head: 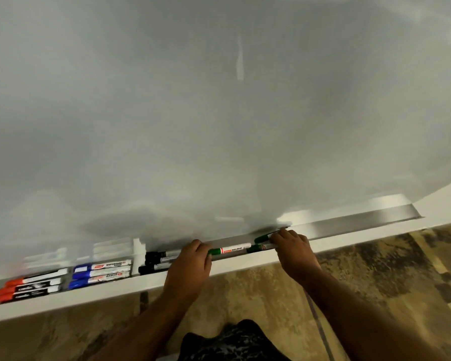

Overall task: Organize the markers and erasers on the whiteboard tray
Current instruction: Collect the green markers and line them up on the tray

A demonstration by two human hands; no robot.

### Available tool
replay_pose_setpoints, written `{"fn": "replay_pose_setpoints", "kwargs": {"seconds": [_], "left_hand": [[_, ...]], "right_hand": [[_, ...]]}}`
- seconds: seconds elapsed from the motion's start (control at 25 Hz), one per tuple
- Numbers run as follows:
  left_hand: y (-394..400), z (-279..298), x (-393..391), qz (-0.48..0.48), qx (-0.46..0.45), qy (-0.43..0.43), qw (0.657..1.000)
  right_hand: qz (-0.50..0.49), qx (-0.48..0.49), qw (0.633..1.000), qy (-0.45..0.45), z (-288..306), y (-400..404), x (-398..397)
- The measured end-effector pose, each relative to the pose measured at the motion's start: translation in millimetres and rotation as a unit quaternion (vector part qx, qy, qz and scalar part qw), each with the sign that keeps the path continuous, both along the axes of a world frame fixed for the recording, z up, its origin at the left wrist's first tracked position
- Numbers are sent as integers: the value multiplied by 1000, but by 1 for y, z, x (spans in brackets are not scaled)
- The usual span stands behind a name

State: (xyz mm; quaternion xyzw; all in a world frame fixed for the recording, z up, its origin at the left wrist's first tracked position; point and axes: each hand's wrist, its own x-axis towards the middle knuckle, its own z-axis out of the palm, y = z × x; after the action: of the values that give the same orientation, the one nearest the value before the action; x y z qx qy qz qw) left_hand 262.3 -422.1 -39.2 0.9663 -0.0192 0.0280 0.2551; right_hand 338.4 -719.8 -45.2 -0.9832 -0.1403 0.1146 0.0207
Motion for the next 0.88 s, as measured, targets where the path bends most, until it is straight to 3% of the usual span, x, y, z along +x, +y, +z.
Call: {"fn": "replay_pose_setpoints", "kwargs": {"seconds": [0.12,0.2,0.28,0.44,0.6,0.72,0.88], "left_hand": [[11,-3,-20,72,-157,14,985],[16,-7,-31,126,-303,62,942],[18,-9,-38,170,-371,92,908],[21,-10,-45,205,-388,103,893],[20,-7,-40,198,-381,115,896],[16,-3,-31,170,-368,112,907],[8,10,-15,109,-351,89,926]], "right_hand": [[26,51,998,22,5,3,5],[19,75,997,15,7,1,6],[-10,68,997,-20,9,-1,8],[-27,-10,999,-44,3,-3,15],[-35,-14,999,-16,2,-5,15],[-36,16,999,-18,8,-2,12],[0,124,991,-57,-8,-3,3]]}}
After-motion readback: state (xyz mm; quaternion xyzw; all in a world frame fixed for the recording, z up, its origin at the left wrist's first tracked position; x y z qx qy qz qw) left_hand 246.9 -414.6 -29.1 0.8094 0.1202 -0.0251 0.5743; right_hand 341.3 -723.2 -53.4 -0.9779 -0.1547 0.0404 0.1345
